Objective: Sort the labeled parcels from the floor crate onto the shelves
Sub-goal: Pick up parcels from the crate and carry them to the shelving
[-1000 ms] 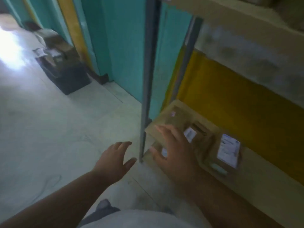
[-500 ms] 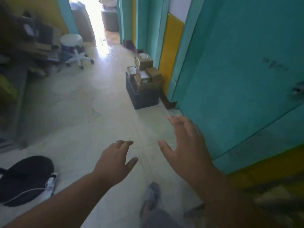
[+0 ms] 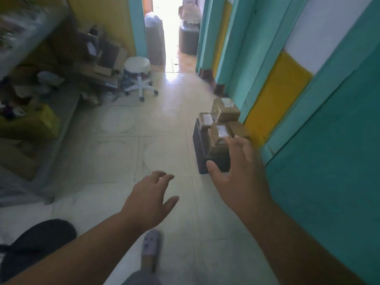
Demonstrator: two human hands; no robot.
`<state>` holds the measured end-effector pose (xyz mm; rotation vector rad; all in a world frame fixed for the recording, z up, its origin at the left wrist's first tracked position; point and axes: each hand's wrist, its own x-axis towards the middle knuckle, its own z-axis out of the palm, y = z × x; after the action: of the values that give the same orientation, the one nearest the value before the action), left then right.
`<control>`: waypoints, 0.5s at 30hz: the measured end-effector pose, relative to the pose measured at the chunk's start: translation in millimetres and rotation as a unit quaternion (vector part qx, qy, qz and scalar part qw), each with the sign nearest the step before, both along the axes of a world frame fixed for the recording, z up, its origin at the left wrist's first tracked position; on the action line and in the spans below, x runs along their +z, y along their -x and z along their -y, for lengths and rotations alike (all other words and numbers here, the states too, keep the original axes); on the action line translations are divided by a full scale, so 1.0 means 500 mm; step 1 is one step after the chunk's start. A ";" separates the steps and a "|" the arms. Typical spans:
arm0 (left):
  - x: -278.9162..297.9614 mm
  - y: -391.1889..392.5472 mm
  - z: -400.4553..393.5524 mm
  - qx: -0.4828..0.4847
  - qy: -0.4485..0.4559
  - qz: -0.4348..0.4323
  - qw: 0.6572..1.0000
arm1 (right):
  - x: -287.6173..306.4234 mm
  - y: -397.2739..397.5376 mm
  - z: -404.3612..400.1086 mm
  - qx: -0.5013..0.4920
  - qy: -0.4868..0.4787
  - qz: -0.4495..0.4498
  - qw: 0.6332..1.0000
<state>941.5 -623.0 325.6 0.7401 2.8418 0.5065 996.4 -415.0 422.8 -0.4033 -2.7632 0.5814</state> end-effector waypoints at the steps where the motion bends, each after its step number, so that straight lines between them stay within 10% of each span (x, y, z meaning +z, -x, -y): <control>1: -0.009 0.057 -0.005 -0.006 -0.006 0.003 1.000 | -0.008 0.051 -0.001 -0.006 0.003 0.000 1.000; 15: -0.025 0.745 -0.400 -0.160 -0.004 0.033 0.987 | -0.043 0.545 -0.306 -0.175 -0.021 -0.003 0.984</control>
<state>568.9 -423.2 313.0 1.1321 2.5901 0.4811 723.9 -262.0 401.5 -0.8508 -2.6051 0.4333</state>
